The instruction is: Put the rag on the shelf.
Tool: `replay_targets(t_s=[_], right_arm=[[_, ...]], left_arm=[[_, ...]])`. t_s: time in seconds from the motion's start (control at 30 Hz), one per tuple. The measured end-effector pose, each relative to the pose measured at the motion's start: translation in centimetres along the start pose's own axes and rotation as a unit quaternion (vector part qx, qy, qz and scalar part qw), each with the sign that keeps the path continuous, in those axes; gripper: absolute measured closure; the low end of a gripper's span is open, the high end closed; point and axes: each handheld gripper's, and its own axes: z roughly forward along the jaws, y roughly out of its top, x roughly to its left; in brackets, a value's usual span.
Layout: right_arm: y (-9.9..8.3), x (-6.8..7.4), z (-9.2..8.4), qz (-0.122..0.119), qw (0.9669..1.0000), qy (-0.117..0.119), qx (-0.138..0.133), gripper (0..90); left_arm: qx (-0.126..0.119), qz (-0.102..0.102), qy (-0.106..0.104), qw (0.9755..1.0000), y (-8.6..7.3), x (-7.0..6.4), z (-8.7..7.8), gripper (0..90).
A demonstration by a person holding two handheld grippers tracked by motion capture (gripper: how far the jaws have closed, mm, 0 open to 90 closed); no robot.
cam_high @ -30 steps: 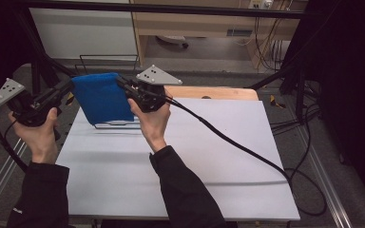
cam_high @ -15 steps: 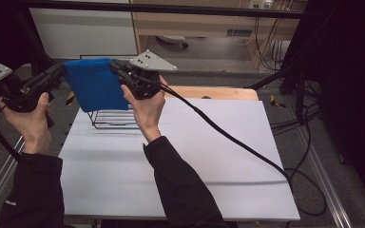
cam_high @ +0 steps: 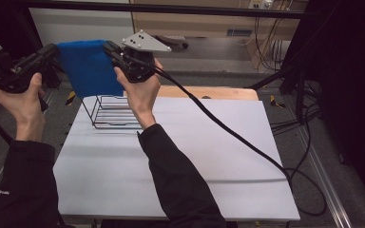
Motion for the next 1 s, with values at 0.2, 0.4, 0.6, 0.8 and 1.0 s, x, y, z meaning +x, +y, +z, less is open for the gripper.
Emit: replay_targets(t_s=[0.2, 0.4, 0.6, 0.8, 1.0], right_arm=[[1.0, -0.4, 1.0, -0.002, 1.0000, -0.006, -0.004, 84.2], [1.6, -1.0, 1.9, -0.002, 1.0000, -0.008, -0.004, 84.2], [2.1, -1.8, 2.9, -0.003, 0.9999, -0.016, -0.003, 84.2], [2.3, -2.8, 3.8, 0.006, 0.9998, -0.020, -0.005, 84.2], [2.2, -3.6, 4.4, -0.004, 0.9995, -0.031, 0.001, 84.2]], left_arm=[[0.000, 0.013, 0.011, 0.9999, 1.2, 0.3, 0.8, 86.8], [0.001, 0.012, 0.018, 0.9998, 2.1, 0.9, 2.0, 86.8], [0.000, 0.005, 0.021, 0.9998, 2.9, 1.4, 3.2, 86.8], [0.002, 0.012, 0.027, 0.9996, 3.6, 1.6, 4.3, 86.8], [0.007, 0.010, 0.023, 0.9997, 3.1, 2.2, 5.5, 86.8]])
